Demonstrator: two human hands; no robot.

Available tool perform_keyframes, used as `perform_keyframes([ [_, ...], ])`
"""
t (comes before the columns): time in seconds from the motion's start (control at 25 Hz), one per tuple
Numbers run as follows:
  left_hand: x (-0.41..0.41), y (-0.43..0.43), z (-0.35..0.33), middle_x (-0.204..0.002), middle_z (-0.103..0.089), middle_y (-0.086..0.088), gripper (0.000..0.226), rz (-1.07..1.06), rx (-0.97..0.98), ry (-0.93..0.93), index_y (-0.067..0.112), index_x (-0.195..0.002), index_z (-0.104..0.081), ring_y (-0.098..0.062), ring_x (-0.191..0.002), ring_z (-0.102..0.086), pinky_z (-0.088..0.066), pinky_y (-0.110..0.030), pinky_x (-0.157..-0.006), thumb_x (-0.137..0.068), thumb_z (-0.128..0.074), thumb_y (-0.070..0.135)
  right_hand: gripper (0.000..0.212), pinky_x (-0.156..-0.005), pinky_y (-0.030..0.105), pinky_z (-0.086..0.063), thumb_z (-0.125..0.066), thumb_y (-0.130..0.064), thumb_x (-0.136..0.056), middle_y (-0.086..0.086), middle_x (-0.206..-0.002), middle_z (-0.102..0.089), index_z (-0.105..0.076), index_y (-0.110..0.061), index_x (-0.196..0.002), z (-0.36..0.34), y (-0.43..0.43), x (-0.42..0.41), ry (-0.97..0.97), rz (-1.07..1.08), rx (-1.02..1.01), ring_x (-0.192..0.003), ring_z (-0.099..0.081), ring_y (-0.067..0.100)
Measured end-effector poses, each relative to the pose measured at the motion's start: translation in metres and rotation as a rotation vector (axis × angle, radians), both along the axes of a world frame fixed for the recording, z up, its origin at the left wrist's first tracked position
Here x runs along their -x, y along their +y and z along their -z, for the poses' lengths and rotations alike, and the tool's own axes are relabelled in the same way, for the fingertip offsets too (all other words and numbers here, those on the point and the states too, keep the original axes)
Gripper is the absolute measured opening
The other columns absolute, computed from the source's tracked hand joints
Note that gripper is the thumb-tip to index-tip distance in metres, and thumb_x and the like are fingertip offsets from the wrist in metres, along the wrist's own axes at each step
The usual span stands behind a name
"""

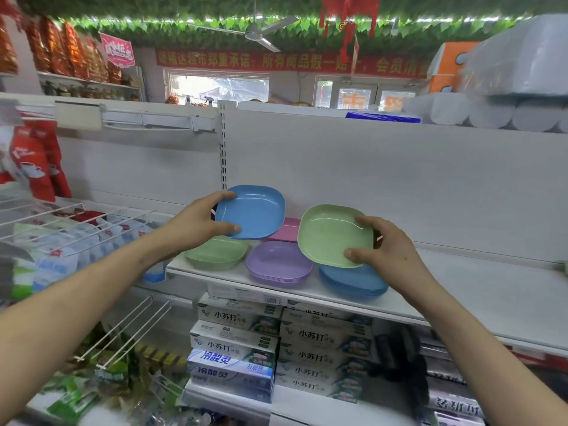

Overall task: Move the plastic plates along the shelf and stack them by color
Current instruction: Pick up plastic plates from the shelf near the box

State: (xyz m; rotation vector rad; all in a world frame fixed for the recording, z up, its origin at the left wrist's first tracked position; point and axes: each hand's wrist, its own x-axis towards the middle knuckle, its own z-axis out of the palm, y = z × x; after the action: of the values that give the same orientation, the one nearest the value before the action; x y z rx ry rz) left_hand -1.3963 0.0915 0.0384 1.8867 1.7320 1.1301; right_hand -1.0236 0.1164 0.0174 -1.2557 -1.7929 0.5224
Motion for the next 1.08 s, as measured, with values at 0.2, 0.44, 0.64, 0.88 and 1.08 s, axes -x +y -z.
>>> perform_keyframes([
  [0.2, 0.044, -0.022, 0.008, -0.126, -0.057, 0.004, 0.068, -0.06, 0.011, -0.027, 0.042, -0.145, -0.046, -0.012, -0.1, -0.064, -0.051, -0.025, -0.081, -0.086, -0.08, 0.033, 0.072, -0.092, 0.029, -0.044, -0.087, -0.024, -0.078, -0.005, -0.127, -0.058, -0.057, -0.025, -0.143, 0.002, 0.003, 0.055, -0.061, -0.071, 0.018, -0.105, -0.056, 0.012],
  [0.44, 0.1, -0.062, 0.024, -0.128, -0.053, 0.003, 0.066, -0.21, 0.038, 0.003, 0.046, -0.144, -0.045, -0.014, -0.099, -0.062, -0.055, -0.031, -0.078, -0.088, -0.078, 0.037, 0.08, -0.107, 0.045, -0.047, -0.089, -0.031, -0.072, 0.003, -0.137, -0.061, -0.057, -0.019, -0.144, 0.011, 0.023, 0.134, -0.172, -0.109, 0.056, -0.121, -0.059, 0.023],
  [0.64, 0.141, -0.087, 0.039, -0.128, -0.052, 0.003, 0.066, -0.279, 0.074, -0.009, 0.049, -0.143, -0.044, -0.016, -0.1, -0.063, -0.055, -0.031, -0.08, -0.087, -0.078, 0.04, 0.084, -0.109, 0.047, -0.046, -0.088, -0.037, -0.072, 0.003, -0.144, -0.06, -0.054, -0.015, -0.147, 0.02, 0.033, 0.192, -0.245, -0.16, 0.098, -0.128, -0.057, 0.024],
  [0.88, 0.162, -0.098, 0.049, -0.129, -0.05, 0.002, 0.065, -0.333, 0.079, -0.014, 0.046, -0.144, -0.045, -0.016, -0.098, -0.061, -0.053, -0.03, -0.075, -0.088, -0.078, 0.036, 0.064, -0.095, 0.045, -0.053, -0.08, -0.054, -0.075, 0.001, -0.121, -0.069, -0.067, -0.019, -0.127, 0.027, 0.042, 0.225, -0.419, -0.177, 0.133, -0.113, -0.064, 0.028],
  [1.08, 0.167, -0.098, 0.053, -0.13, -0.051, 0.001, 0.066, -0.342, 0.092, -0.015, 0.047, -0.143, -0.046, -0.017, -0.1, -0.061, -0.055, -0.033, -0.079, -0.087, -0.079, 0.04, 0.057, -0.083, 0.04, -0.051, -0.069, -0.073, -0.072, -0.001, -0.08, -0.067, -0.066, -0.017, -0.08, 0.028, 0.051, 0.232, -0.69, -0.146, 0.078, -0.089, -0.06, 0.029],
])
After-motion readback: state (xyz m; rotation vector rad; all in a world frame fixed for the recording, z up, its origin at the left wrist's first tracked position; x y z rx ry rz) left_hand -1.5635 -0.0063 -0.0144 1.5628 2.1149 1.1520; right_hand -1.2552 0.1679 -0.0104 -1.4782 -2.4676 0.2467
